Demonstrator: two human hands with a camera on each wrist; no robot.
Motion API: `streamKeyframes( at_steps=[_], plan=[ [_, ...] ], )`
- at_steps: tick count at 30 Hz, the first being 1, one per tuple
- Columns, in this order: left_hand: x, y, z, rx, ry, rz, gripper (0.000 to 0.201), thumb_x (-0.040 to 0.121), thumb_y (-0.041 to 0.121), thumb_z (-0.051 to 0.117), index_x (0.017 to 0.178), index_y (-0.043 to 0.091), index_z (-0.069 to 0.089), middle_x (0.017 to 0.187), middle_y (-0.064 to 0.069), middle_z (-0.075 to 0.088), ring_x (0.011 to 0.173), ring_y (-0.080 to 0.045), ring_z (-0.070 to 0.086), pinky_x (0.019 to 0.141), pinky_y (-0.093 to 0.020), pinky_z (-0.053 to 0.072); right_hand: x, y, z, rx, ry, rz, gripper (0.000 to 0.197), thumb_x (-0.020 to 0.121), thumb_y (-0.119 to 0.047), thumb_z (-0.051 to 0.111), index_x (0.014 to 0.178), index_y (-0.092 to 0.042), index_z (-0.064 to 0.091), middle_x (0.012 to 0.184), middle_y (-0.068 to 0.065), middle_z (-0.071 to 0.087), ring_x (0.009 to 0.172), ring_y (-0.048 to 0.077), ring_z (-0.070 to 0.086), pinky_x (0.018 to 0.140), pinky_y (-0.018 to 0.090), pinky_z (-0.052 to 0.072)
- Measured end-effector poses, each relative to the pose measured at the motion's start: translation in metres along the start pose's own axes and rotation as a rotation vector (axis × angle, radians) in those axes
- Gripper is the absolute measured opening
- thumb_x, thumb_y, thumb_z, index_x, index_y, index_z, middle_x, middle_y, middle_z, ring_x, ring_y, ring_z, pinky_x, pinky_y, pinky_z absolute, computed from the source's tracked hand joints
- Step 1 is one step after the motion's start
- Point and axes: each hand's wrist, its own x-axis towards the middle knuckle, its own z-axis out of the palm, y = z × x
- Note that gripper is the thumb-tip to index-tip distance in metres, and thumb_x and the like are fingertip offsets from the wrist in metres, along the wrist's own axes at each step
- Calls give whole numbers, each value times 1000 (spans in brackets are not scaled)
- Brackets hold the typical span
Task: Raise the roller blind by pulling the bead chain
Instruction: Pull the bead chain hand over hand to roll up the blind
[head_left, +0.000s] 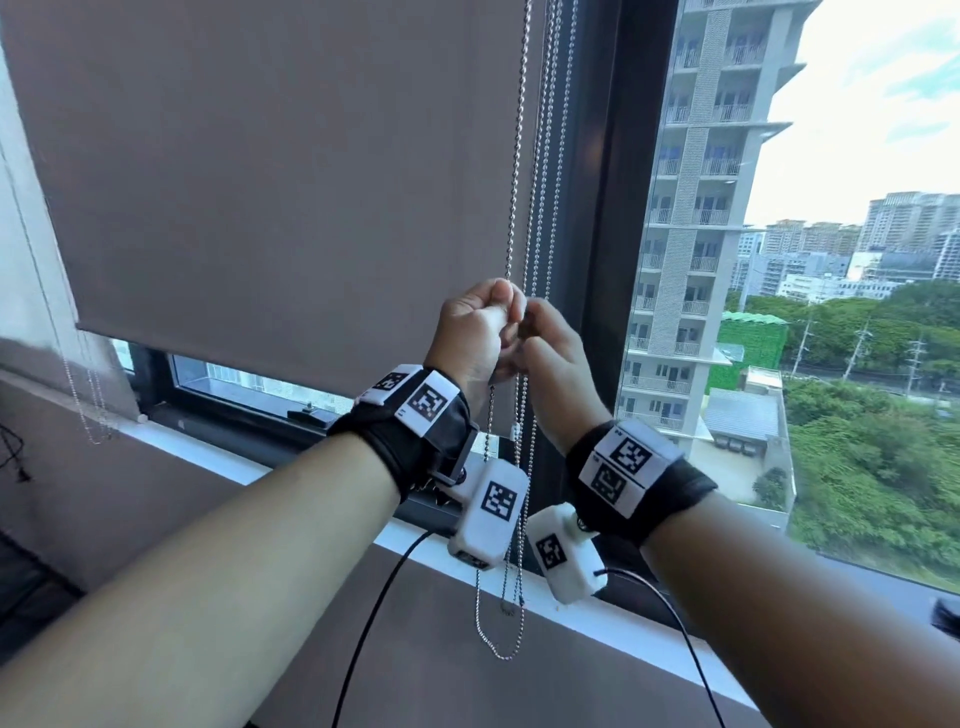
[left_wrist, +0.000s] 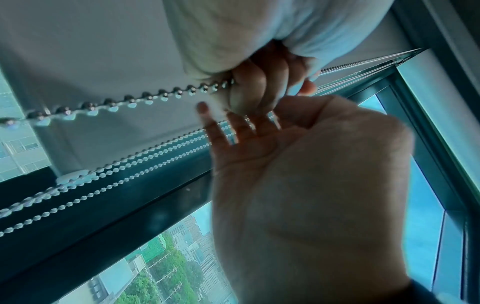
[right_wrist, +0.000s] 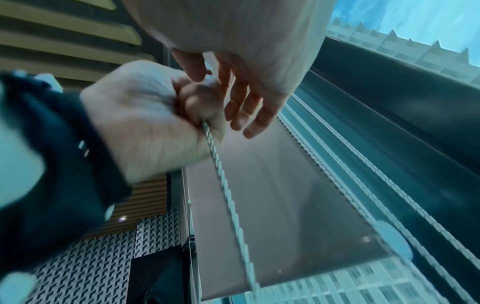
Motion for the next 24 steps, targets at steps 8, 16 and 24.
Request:
streamKeyframes(
  at_steps=[8, 16, 24],
  plan=[
    [-11, -11, -8, 44, -9, -73, 38, 83, -7, 29, 58, 17, 43, 50, 0, 25, 36, -9, 15, 41, -17, 8, 39, -45, 12, -38, 83, -35, 33, 80, -16, 42, 101, -6, 65, 81, 11, 63, 75, 22, 59, 65, 32, 48],
    [-26, -32, -11, 53, -4, -65, 55, 82, -14, 29, 47, 24, 48, 54, -2, 35, 37, -7, 21, 45, -28, 9, 55, -58, 28, 113, 64, 137, 39, 104, -31, 33, 68, -18, 38, 48, -4, 29, 34, 10, 23, 41, 16, 21],
    [-33, -41, -20, 94, -51, -130, 58, 92, -6, 34, 45, 25, 52, 53, -2, 30, 39, -8, 18, 39, -23, 11, 43, -45, 32, 90, 76, 148, 42, 104, -31, 34, 64, -21, 29, 51, -2, 22, 36, 10, 17, 40, 12, 17]
  ],
)
